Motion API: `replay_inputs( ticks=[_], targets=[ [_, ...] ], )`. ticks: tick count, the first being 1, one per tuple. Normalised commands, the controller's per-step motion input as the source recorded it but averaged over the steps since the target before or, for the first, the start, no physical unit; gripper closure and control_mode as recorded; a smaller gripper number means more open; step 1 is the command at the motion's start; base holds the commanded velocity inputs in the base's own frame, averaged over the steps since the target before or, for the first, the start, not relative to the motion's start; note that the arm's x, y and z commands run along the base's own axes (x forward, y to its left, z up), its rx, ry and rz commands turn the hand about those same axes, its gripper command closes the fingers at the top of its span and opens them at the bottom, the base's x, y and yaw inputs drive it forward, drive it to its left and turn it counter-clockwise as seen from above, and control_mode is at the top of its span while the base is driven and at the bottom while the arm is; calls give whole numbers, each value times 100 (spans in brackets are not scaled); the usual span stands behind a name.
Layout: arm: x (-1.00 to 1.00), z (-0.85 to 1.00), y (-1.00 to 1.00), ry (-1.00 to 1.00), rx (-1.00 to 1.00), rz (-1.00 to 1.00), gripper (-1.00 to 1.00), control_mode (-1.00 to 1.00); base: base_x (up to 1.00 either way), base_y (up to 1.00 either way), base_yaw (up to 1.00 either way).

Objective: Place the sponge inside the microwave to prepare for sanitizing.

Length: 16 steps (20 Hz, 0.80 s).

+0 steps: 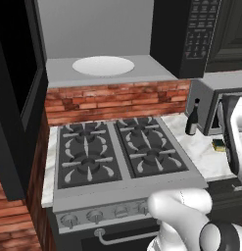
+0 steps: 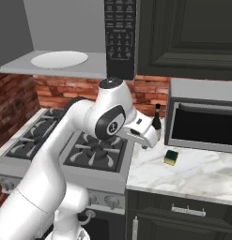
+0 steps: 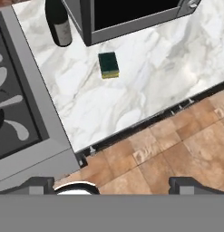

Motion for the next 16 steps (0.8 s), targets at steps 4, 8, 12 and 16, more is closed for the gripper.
replay_inputs(
  ticks=[4, 8, 12, 16],
  targets=[
    [41, -24, -17, 4, 2, 0, -100, -100, 0, 0, 0],
    [26, -23, -30, 2, 12, 0, -100, -100, 0, 0, 0],
    [30, -37, -36, 0, 11, 0, -100, -100, 0, 0, 0],
    [32, -38, -33, -1, 7, 0, -100, -100, 0, 0, 0]
  ],
)
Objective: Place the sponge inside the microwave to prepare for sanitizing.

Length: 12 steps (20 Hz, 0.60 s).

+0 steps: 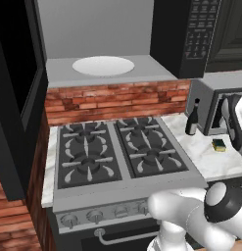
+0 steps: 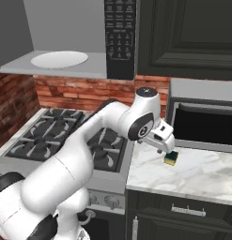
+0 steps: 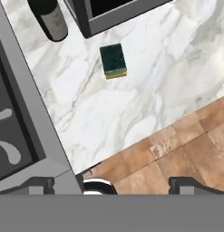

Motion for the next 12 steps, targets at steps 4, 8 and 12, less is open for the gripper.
replay_inputs(
  ticks=[4, 8, 12],
  targets=[
    [42, -23, -26, 0, 0, 0, -100, -100, 0, 0, 0],
    [40, -20, -24, 0, 0, 0, -100, -100, 0, 0, 0],
    [28, -22, -21, 2, 0, 0, -100, -100, 0, 0, 0]
  ],
)
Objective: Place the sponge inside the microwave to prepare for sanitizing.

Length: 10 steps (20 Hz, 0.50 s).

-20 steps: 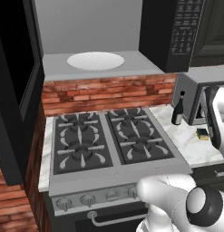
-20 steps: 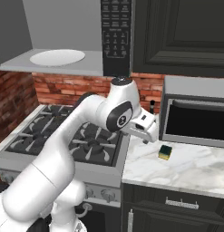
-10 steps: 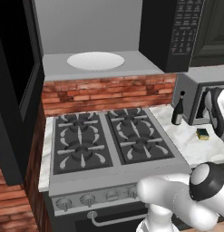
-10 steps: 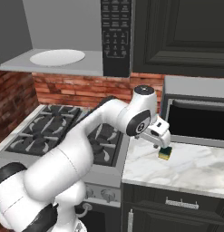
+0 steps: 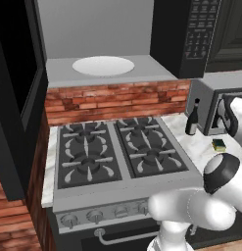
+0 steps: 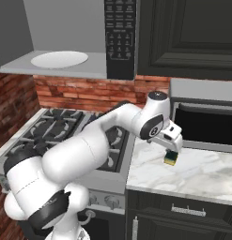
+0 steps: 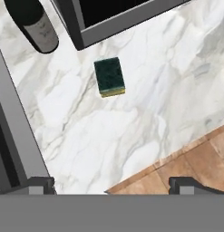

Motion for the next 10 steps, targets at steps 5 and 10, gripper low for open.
replay_inputs(
  ticks=[5, 10],
  targets=[
    [9, -35, -17, 0, 0, 2, -100, -100, 0, 0, 0],
    [27, -27, -14, -2, 0, 3, -100, -100, 0, 0, 0]
  ],
)
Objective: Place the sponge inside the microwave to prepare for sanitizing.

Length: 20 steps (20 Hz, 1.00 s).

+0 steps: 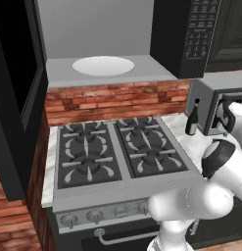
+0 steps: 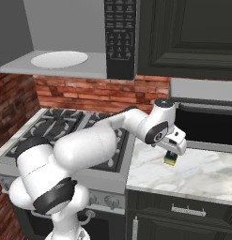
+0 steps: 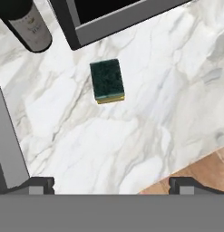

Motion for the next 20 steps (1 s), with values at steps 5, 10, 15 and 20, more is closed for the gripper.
replay_inputs(
  ticks=[5, 10, 15, 20],
  targets=[
    [24, -10, -6, 0, 0, 4, -100, -100, 0, 0, 0],
    [20, -16, -4, 0, 0, 5, -100, -100, 0, 0, 0],
    [24, -19, -2, 0, 0, 4, -100, -100, 0, 0, 0],
    [37, -26, -10, 0, 0, 4, -100, -100, 0, 0, 0]
  ],
)
